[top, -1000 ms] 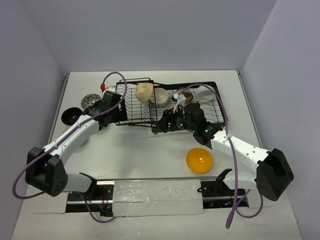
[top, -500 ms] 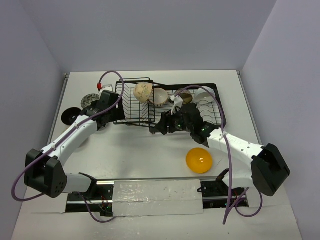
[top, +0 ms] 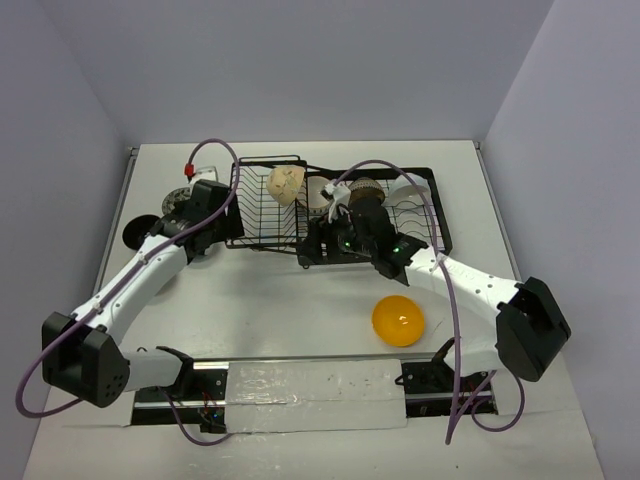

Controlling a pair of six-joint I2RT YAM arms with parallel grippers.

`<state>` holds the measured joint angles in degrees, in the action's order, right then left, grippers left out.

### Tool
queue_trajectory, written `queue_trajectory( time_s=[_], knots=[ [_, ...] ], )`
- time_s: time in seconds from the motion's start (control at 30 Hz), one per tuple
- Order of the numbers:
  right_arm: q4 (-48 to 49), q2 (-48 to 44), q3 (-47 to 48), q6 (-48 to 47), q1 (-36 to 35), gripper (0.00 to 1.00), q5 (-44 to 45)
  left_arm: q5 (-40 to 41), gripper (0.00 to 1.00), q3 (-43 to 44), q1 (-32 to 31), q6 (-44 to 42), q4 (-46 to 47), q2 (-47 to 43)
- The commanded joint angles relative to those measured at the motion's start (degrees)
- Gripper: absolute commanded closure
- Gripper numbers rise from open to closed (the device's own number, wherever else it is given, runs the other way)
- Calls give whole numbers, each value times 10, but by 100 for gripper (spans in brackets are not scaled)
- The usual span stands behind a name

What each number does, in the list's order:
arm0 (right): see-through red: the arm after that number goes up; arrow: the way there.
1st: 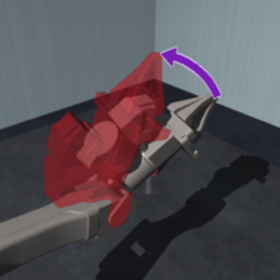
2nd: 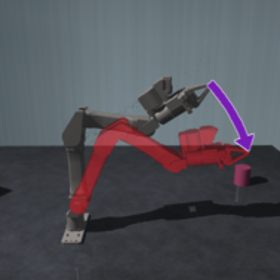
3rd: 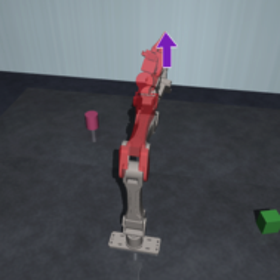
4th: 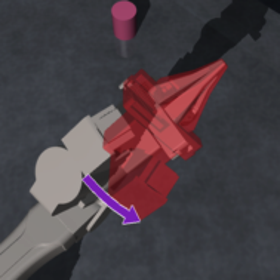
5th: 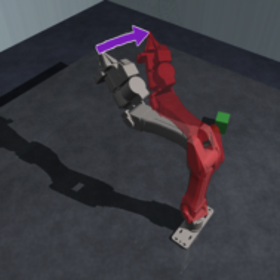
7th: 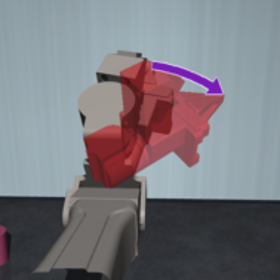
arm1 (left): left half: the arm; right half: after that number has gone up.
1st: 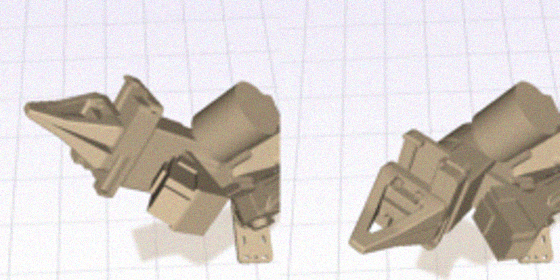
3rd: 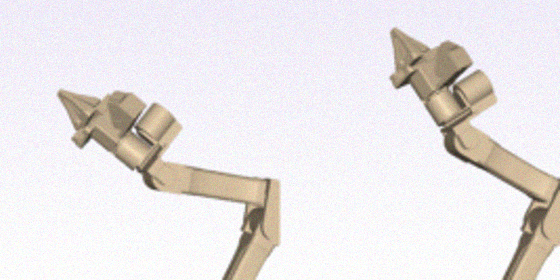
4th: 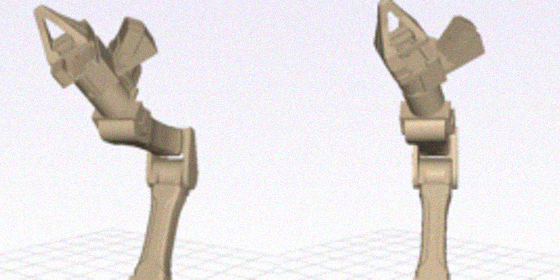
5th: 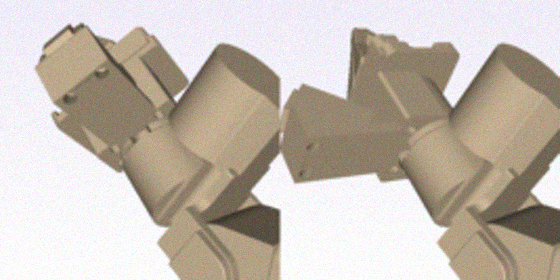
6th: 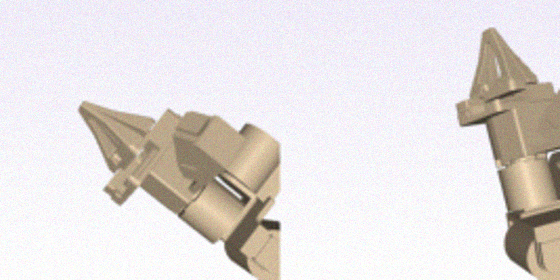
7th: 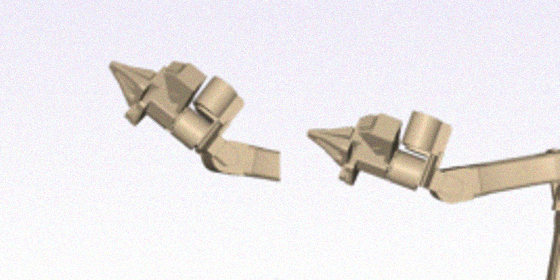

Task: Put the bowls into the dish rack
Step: Move the dish rack to the center of the board, then pick up the bowl from the corner of the board.

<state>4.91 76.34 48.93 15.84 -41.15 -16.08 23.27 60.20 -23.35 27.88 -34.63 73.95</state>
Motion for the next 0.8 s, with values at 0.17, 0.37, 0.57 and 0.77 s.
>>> queue_trajectory(
  time_s=[0.17, 0.37, 0.57, 0.77],
  knots=[
    [-2, 36, 98, -20, -10, 32, -25, -48, 11, 4, -7, -34, 28, -70],
    [-50, 93, 212, -62, -33, 32, -58, 16, 11, -15, -8, 6, 76, -200],
    [-125, 198, 367, -103, -76, 32, -77, 154, 13, -40, -8, 51, 78, -310],
    [-234, 346, 562, -151, -122, 32, -90, 257, 12, -37, -8, 109, 22, -319]
  ],
)
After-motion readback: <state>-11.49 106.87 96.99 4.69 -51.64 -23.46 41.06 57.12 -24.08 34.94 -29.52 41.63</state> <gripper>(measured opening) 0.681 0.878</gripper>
